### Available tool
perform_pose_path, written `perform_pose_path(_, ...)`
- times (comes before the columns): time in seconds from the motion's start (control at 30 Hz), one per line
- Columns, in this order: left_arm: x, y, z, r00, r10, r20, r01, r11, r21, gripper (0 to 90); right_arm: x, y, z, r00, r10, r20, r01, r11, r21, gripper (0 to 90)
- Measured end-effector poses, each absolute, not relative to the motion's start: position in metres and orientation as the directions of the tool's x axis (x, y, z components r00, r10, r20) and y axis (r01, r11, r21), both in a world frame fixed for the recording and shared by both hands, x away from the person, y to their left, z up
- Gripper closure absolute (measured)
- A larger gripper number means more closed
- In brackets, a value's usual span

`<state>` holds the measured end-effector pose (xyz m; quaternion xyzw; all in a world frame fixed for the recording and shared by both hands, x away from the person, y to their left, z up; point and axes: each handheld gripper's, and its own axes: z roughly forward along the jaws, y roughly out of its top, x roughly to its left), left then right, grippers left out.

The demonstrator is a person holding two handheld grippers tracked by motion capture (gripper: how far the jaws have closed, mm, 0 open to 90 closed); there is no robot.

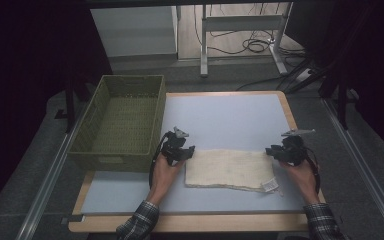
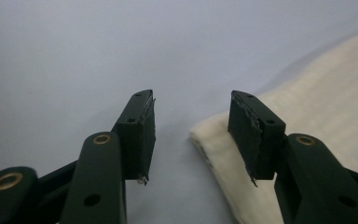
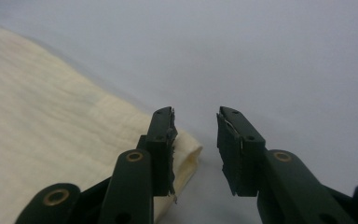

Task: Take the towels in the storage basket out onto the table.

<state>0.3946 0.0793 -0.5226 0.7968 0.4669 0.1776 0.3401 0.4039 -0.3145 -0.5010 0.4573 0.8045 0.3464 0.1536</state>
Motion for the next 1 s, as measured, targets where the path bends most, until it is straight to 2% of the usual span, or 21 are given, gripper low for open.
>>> perform_pose_path(0.1,0.401,0.081,-0.532,0.503,0.863,-0.05,0.641,-0.333,0.691,49.5,0.405,-0.311,-0.515,-0.537,0.84,0.075,0.64,0.347,0.686,66.9)
perform_pose_path(0.13,0.401,0.082,-0.534,0.509,0.858,-0.06,0.641,-0.332,0.691,49.7,0.403,-0.311,-0.516,-0.54,0.838,0.076,0.637,0.348,0.688,69.9)
perform_pose_path(0.17,0.399,0.083,-0.536,0.522,0.849,-0.08,0.634,-0.324,0.703,52.5,0.401,-0.31,-0.515,-0.546,0.834,0.078,0.639,0.355,0.682,77.7)
perform_pose_path(0.23,0.397,0.084,-0.535,0.543,0.833,-0.102,0.632,-0.326,0.703,63.4,0.396,-0.308,-0.514,-0.57,0.82,0.053,0.623,0.389,0.678,85.8)
perform_pose_path(0.27,0.397,0.083,-0.535,0.556,0.822,-0.12,0.636,-0.328,0.699,73.1,0.395,-0.306,-0.512,-0.577,0.816,0.019,0.609,0.416,0.675,86.9)
perform_pose_path(0.3,0.396,0.082,-0.535,0.562,0.818,-0.121,0.635,-0.333,0.697,78.5,0.395,-0.306,-0.511,-0.578,0.816,0.004,0.607,0.427,0.67,87.2)
perform_pose_path(0.37,0.393,0.081,-0.534,0.573,0.811,-0.119,0.628,-0.341,0.699,83.2,0.4,-0.307,-0.508,-0.571,0.821,0.004,0.603,0.417,0.68,87.4)
perform_pose_path(0.57,0.38,0.078,-0.534,0.592,0.793,-0.143,0.623,-0.338,0.705,84.2,0.426,-0.307,-0.503,-0.553,0.833,-0.015,0.592,0.405,0.697,87.3)
perform_pose_path(0.67,0.369,0.077,-0.535,0.603,0.785,-0.141,0.614,-0.344,0.71,84.2,0.451,-0.302,-0.503,-0.545,0.838,-0.035,0.586,0.41,0.699,87.0)
perform_pose_path(0.73,0.367,0.078,-0.532,0.608,0.783,-0.13,0.6,-0.346,0.722,78.7,0.458,-0.299,-0.507,-0.544,0.839,-0.021,0.599,0.406,0.69,86.4)
perform_pose_path(0.77,0.368,0.078,-0.53,0.615,0.778,-0.126,0.588,-0.347,0.731,68.1,0.459,-0.298,-0.508,-0.545,0.838,-0.014,0.601,0.403,0.691,85.9)
perform_pose_path(0.8,0.369,0.078,-0.529,0.617,0.778,-0.117,0.587,-0.356,0.727,61.1,0.457,-0.298,-0.509,-0.552,0.834,-0.004,0.6,0.4,0.692,85.1)
perform_pose_path(0.9,0.373,0.077,-0.53,0.607,0.789,-0.096,0.591,-0.368,0.718,49.3,0.449,-0.302,-0.508,-0.561,0.826,0.052,0.613,0.373,0.697,77.8)
perform_pose_path(1.0,0.376,0.076,-0.538,0.597,0.8,-0.063,0.59,-0.384,0.71,43.7,0.441,-0.306,-0.507,-0.564,0.823,0.066,0.616,0.366,0.698,69.5)
